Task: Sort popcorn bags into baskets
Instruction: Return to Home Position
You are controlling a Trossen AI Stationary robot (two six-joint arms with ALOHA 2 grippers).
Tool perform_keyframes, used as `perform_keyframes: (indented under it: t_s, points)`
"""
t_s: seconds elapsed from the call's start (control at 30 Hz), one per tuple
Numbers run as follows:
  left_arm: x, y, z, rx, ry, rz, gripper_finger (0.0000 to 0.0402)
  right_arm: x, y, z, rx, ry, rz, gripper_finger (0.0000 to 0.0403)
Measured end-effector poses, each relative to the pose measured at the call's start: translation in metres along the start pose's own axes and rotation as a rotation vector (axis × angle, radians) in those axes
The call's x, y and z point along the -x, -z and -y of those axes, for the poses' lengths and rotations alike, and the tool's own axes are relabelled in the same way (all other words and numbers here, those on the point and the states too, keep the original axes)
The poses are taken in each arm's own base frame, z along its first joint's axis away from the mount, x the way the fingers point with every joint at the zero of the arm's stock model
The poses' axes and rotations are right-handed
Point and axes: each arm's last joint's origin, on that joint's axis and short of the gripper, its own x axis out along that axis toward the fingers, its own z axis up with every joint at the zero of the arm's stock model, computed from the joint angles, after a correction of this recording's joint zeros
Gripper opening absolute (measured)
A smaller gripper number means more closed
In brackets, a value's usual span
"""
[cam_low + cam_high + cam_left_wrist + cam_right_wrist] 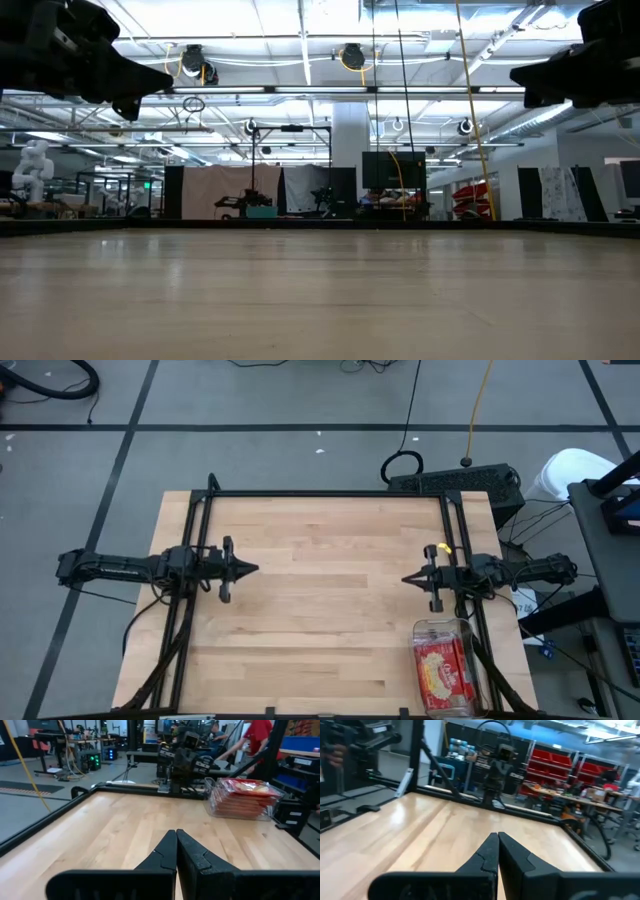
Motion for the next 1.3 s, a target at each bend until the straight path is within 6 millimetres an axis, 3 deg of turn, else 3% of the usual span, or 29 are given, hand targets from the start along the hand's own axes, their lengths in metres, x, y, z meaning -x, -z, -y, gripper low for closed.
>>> perform_keyframes:
  t_s: [0.3,0.53,0.93,1.3]
  points:
    - [0.001,-0.001,0.005,-0.038,0.078,0.020,0.0001,0.000,0.000,0.001,0.001,0.032,-0.002,0.0000]
    - [0.009,0.013,0.010,-0.054,0.096,0.082,0.0001,0.000,0.000,0.001,0.002,0.032,-0.002,0.0000]
    - [0.023,0.004,0.010,-0.155,0.078,0.205,0.0001,0.000,0.000,0.001,0.002,0.032,-0.001,0.0000]
    - [0.024,0.014,0.008,-0.163,0.057,0.106,0.0001,0.000,-0.001,0.001,0.001,0.034,0.001,0.0000]
